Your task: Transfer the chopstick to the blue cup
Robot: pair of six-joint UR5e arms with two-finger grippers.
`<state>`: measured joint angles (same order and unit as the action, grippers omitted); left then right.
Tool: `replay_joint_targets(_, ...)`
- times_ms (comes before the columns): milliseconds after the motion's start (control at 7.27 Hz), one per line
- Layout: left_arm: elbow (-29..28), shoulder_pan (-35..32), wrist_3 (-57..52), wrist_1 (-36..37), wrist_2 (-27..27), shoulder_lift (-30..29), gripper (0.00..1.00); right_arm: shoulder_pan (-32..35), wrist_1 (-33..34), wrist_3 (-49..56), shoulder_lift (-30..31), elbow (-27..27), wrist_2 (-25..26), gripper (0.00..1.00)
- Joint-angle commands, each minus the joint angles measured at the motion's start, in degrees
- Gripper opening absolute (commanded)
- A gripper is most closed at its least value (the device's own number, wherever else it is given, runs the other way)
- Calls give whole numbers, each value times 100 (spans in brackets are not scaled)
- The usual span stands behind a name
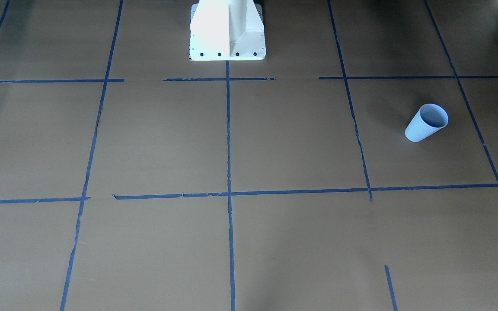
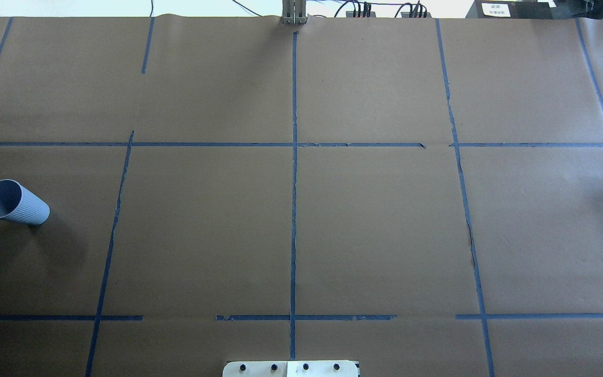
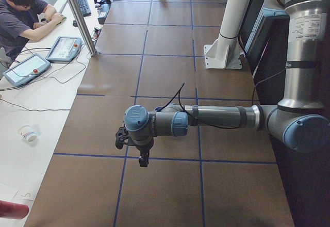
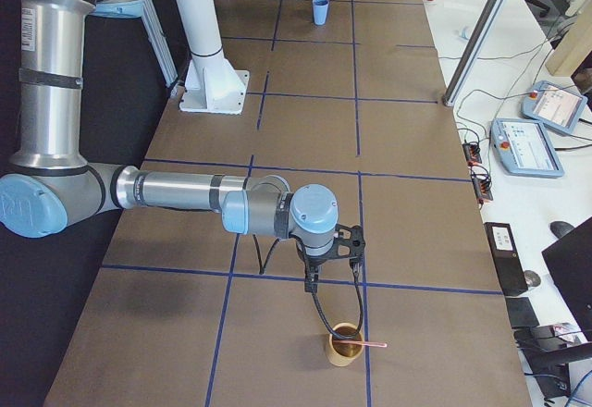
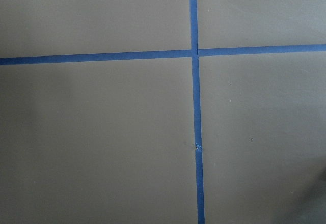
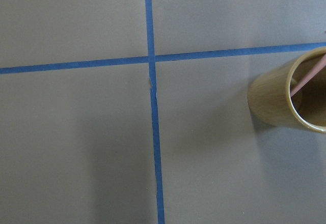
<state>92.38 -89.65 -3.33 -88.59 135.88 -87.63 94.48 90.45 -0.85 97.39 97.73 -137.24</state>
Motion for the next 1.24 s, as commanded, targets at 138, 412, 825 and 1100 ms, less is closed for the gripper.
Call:
replay_joint_targets(138,-1,0,-10,0,0,0,100,18,-1,-12,8,-9,-4,100)
replay_joint_targets(412,17,0,-10,-9,0,0,100,9,-1,-12,-1,-9,-4,100)
replay_joint_targets(825,52,0,-10,0,-44,-26,100,9,-1,-12,-9,0,-4,100)
replay_joint_targets(1100,122,0,51,-52,-9,-43,100,9,-1,-12,-18,9,-4,100)
